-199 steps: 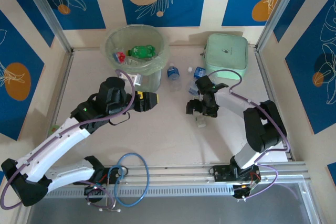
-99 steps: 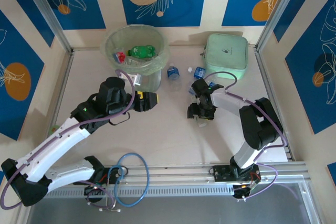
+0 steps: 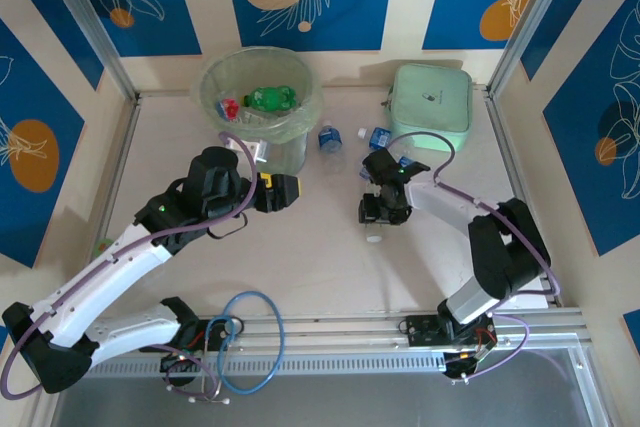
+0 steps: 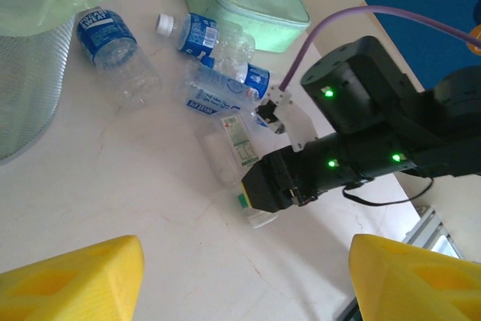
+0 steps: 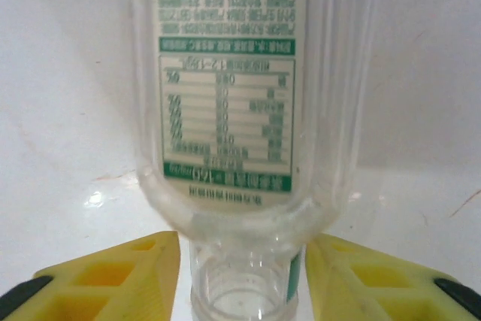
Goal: Put the plastic bottles in the bin
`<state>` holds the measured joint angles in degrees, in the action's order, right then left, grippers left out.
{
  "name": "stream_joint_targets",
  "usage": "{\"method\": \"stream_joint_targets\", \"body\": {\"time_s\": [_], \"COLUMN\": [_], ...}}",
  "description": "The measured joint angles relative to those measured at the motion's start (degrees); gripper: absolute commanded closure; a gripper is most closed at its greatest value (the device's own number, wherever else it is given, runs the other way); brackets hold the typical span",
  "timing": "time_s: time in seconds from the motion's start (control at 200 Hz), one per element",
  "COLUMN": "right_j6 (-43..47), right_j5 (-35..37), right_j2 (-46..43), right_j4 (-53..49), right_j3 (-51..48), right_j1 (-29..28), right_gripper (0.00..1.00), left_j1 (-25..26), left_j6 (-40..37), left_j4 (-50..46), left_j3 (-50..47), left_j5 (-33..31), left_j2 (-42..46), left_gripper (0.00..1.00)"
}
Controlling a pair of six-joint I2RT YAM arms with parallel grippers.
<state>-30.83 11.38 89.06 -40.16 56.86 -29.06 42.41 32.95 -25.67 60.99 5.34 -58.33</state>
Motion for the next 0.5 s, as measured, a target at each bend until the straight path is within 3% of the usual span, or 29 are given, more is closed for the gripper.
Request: {"method": "stream_joint_targets", "body": {"time_s": [0.22,0.38,0.5], "right_j6": [-1.14,-2.19,-2.16], "right_j5": [1.27,4.22,6.03], "right_j2": [-0.74,2.84,6.19], "right_j4": [-1.38,-3.89,-6.10], "right_j3": [0.44,4.11,9.75], "right_j1": [-0.90,-1.49,-1.16], "right_gripper": [0.21,0.11,0.09], "left_j1": [0.00,0.00,0.00], "left_j6": [0.00,0.02,0.02], "left_j4": [-0.83,-1.09,-1.95], "left_j3": [0.00,-0.79,-1.53], "left_j5": [-1.09,-1.22,-1.29], "left_j2": [0.42,1.55,2.25], "left_gripper": [0.26,0.25,0.24]}}
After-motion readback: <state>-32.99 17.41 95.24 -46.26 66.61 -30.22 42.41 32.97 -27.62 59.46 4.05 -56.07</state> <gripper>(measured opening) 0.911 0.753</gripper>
